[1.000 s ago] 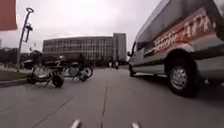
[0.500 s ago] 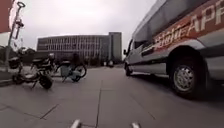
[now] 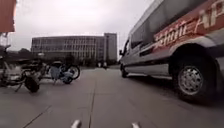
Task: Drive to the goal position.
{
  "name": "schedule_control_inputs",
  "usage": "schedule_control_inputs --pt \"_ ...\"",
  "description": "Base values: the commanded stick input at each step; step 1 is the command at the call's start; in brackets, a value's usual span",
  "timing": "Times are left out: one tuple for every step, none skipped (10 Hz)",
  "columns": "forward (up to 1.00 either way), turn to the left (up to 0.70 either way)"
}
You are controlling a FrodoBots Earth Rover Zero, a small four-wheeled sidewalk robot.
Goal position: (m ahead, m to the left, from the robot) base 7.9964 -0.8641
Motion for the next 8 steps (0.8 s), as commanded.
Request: schedule_control_inputs --pt "0.70 -0.07" --pt "0.70 0.00" --pt "0.70 0.00" --pt "0.70 0.04" --pt "0.70 0.17" --pt "0.70 0.20" --pt "0.70 0.10" --pt "0.70 0.00"
